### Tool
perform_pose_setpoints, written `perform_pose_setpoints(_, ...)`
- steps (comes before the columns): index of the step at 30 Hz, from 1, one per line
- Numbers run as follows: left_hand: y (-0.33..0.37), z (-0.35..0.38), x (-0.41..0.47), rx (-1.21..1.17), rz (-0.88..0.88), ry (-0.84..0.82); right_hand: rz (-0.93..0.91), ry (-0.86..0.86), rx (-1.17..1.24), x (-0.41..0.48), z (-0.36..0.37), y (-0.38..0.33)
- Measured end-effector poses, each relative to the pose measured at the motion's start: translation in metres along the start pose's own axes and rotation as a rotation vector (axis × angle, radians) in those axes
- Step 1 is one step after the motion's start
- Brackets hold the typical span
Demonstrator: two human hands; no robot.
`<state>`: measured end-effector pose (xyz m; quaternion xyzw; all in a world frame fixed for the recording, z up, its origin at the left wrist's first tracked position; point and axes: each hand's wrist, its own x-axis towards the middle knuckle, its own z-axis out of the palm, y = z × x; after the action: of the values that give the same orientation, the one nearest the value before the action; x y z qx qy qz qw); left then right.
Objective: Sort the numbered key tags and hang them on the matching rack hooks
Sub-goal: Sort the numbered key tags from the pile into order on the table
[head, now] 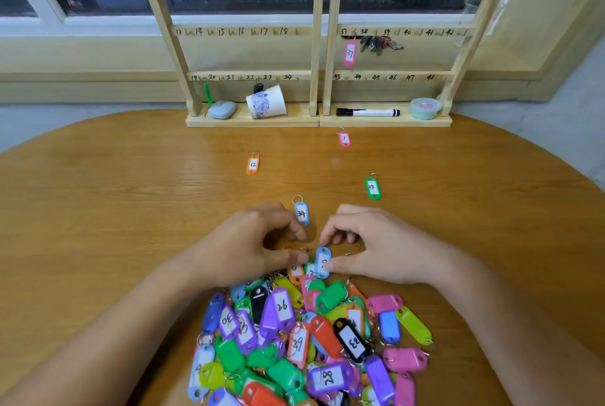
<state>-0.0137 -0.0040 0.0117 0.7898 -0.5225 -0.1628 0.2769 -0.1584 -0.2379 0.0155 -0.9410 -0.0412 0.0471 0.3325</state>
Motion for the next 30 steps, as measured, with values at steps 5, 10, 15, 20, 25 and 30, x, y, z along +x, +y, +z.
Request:
perform_pose_setpoints(5, 0.002, -0.011, -0.002, -0.016, -0.050, -0.117, -0.004, -0.033, -0.025, 0.002, 0.003, -0.004)
perform_pose_setpoints(10, 0.006, -0.012, -0.002, -0.058, -0.102, -0.148, -0.012, -0.048, 0.031, 0.003, 0.000, 0.001)
perform_pose_setpoints(15, 0.003, -0.011, -0.002, -0.199, -0.176, -0.119, 0.033, -0.042, 0.280, -0.001, -0.014, 0.006)
perform_pose_setpoints(20, 0.001, -0.012, 0.000, -0.356, -0.229, -0.078, 0.066, 0.140, 0.563, -0.001, -0.021, 0.014)
perform_pose_setpoints(25, 0.001, -0.013, -0.001, -0.512, -0.283, -0.005, 0.102, 0.373, 0.608, 0.003, -0.024, 0.023)
perform_pose_setpoints(30, -0.004, -0.008, 0.001, -0.571, -0.284, 0.056, 0.122, 0.474, 0.599, 0.004, -0.024, 0.032)
